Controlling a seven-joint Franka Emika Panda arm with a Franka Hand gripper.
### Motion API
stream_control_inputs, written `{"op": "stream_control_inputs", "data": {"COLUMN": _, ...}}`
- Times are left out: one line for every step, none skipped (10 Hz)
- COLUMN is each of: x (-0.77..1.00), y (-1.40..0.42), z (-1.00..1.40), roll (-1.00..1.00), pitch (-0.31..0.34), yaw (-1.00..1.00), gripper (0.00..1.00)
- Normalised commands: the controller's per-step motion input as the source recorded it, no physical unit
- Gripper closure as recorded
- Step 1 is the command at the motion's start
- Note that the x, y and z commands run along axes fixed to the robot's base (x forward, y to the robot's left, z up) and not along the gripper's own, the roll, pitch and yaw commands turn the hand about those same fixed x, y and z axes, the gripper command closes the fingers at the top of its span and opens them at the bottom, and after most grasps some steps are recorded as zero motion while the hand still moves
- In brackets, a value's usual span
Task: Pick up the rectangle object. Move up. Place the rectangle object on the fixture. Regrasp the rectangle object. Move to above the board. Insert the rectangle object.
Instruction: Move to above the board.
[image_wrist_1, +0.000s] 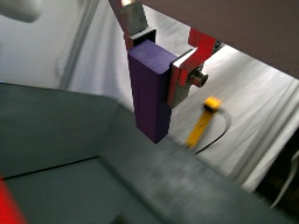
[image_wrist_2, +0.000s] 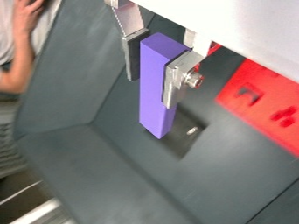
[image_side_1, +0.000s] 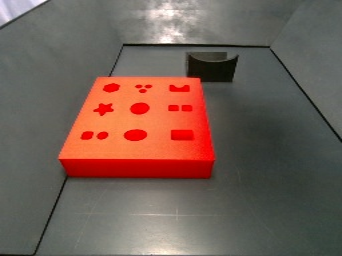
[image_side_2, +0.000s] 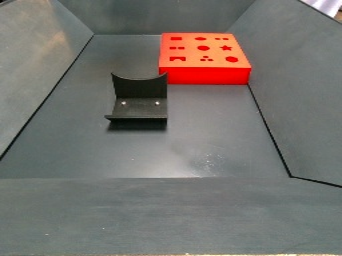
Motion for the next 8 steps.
{"op": "stream_control_inputs", "data": {"x": -0.74, "y": -1.0, "z": -0.05, "roll": -1.0, "pitch": -0.046, "yaw": 0.03, "gripper": 1.0}}
{"op": "stream_control_inputs", "data": {"x": -0.76, "y": -1.0, "z": -0.05, "roll": -1.0, "pitch": -0.058, "yaw": 0.03, "gripper": 1.0}}
{"op": "stream_control_inputs", "data": {"x": -0.79, "y": -1.0, "z": -0.07, "roll": -1.0, "pitch": -0.062, "yaw": 0.03, "gripper": 1.0}}
{"op": "stream_control_inputs", "data": {"x": -0.75, "y": -0.89, "z": -0.05, "roll": -1.0, "pitch": -0.085, "yaw": 0.03, "gripper": 1.0}}
{"op": "stream_control_inputs", "data": {"x": -0.53, "y": -0.57, "z": -0.04, "roll": -1.0, "pitch": -0.101, "yaw": 0.03, "gripper": 1.0}}
{"op": "stream_control_inputs", "data": {"x": -0.33, "y": -0.3, "z": -0.04, "roll": -1.0, "pitch": -0.111, "yaw": 0.03, "gripper": 1.0}}
{"op": "stream_control_inputs", "data": {"x": -0.21, "y": -0.15, "z": -0.02, "roll": -1.0, "pitch": -0.112, "yaw": 0.01, "gripper": 1.0}}
{"op": "stream_control_inputs", "data": {"x": -0.14, "y": -0.08, "z": -0.01, "roll": -1.0, "pitch": -0.116, "yaw": 0.0, "gripper": 1.0}}
